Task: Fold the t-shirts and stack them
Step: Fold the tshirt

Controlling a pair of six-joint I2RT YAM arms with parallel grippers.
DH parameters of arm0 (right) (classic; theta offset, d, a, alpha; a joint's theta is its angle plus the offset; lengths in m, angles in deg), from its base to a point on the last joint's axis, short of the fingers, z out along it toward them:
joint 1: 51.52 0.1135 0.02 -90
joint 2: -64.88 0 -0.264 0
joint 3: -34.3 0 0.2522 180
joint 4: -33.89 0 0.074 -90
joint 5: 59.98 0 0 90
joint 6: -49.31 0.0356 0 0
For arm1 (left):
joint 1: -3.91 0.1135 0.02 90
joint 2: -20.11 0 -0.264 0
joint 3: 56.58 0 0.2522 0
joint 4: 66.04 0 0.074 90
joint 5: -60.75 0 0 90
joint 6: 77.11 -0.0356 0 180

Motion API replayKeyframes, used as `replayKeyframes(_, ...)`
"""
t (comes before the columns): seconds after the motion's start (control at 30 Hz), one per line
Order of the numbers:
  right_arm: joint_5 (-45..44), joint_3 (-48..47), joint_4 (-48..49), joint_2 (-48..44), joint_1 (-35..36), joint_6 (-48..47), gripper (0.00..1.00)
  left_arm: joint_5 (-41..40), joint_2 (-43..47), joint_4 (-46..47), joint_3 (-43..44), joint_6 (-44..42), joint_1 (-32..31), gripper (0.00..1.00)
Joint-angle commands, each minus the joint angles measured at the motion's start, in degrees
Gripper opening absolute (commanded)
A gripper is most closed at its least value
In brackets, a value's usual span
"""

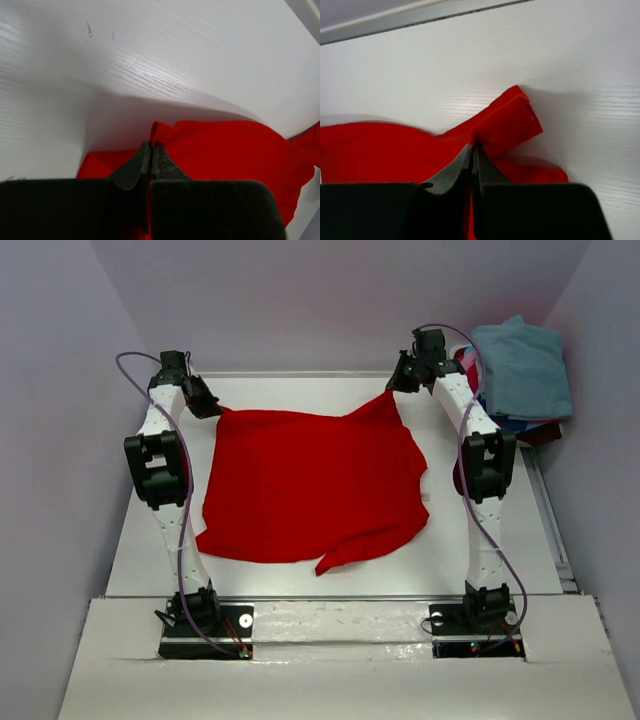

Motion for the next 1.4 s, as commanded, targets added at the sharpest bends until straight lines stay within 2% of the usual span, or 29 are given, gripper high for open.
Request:
replayKeyframes(0.0, 0.75, 3.91, 0.84, -6.68, 0.74, -0.20, 0.07, -0.85, 7.21, -0.88, -2.35, 1.00, -0.18, 0.06)
replayKeyframes(0.3, 0.75, 13.32, 1.46, -12.83, 1.27, 0.95, 0.07, -1.02, 10.91, -1.41, -6.13, 1.87, -0.18, 0.06)
replayKeyframes(0.63, 0.75, 21.93, 2.86, -19.78, 1.27, 2.09, 0.07, -2.51, 16.62, -0.97, -14.13, 3.37, -0.18, 0.06)
replayKeyframes(0.87, -0.56, 26.94, 2.86, -23.56, 1.27, 2.44, 0.07, -3.74, 18.03, -1.49, -15.54, 3.63, -0.18, 0.06)
replayKeyframes(1.37, -6.89, 29.06, -4.34, -24.27, 1.27, 6.13, 0.07, -1.55, 20.40, 0.17, -21.87, 5.30, 1.49, 0.06)
